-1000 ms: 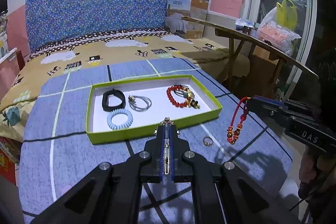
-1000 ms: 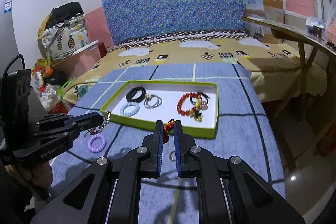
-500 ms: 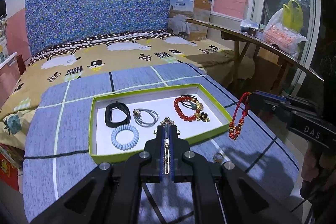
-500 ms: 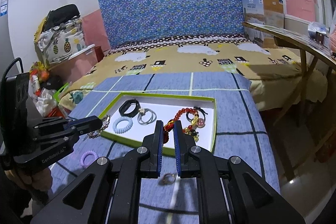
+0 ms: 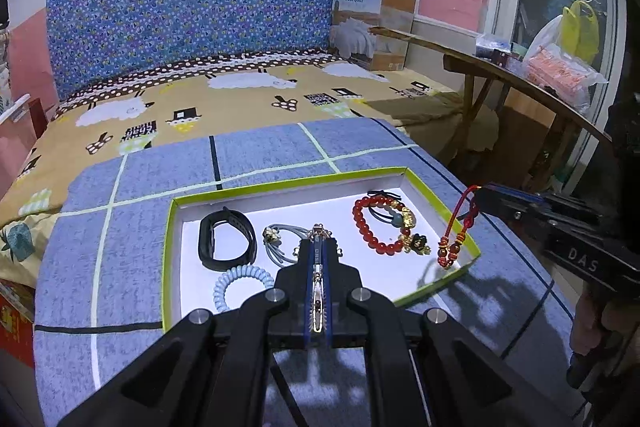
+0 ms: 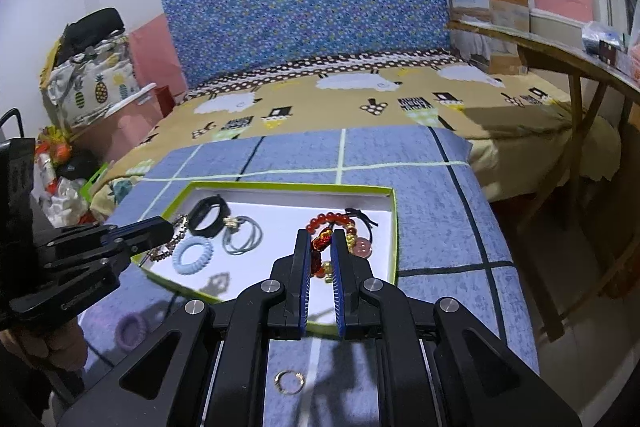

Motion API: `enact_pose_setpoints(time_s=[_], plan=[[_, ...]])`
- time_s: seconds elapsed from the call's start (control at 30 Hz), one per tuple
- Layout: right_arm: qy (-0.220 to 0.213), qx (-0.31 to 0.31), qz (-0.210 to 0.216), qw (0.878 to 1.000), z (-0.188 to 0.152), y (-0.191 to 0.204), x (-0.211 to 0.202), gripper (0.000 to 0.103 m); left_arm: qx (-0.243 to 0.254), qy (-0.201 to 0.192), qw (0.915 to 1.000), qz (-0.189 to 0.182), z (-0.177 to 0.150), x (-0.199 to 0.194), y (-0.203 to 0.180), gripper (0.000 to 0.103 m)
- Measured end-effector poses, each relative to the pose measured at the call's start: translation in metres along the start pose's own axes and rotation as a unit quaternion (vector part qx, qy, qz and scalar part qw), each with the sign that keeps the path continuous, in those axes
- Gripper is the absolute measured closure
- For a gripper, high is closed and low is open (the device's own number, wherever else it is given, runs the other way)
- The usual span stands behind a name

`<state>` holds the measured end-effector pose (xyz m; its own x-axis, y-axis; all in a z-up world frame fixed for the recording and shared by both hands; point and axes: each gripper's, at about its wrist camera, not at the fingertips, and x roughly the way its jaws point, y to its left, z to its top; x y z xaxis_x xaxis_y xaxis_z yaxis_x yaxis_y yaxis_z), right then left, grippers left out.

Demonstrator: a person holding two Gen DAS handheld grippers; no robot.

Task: Organize jewelry
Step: 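Carry the gold hairpin and red cord charm with both tools into the box, then open both tools to release the hairpin and red cord charm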

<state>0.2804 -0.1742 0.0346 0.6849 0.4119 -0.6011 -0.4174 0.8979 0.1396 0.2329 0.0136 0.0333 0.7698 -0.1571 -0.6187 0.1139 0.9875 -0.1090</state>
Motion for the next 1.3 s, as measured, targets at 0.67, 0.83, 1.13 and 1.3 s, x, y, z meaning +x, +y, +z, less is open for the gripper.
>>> enact_pose_setpoints(time_s=[0.67,0.83,1.13,1.3], plan=[[0.064,0.0,-0.012,0.998,-0.022,-0.011,0.041,0.093,-0.004,0.06,0.9982,0.002,-0.016,0.05,0.0,0.099],[0.079,-0.003,-0.018,0.997,-0.027,-0.013,0.043,0.093,-0.007,0.064,0.998,0.001,-0.018,0.052,0.003,0.099],[0.077,-0.012,-0.024,0.997,-0.03,-0.012,0.038,0.086,0.0,0.056,0.9984,0.001,-0.019,0.049,0.0,0.098],[0.067,-0.013,-0.022,0.997,-0.031,-0.01,0.029,0.085,-0.002,0.048,0.9988,0.002,-0.02,0.043,0.002,0.096]])
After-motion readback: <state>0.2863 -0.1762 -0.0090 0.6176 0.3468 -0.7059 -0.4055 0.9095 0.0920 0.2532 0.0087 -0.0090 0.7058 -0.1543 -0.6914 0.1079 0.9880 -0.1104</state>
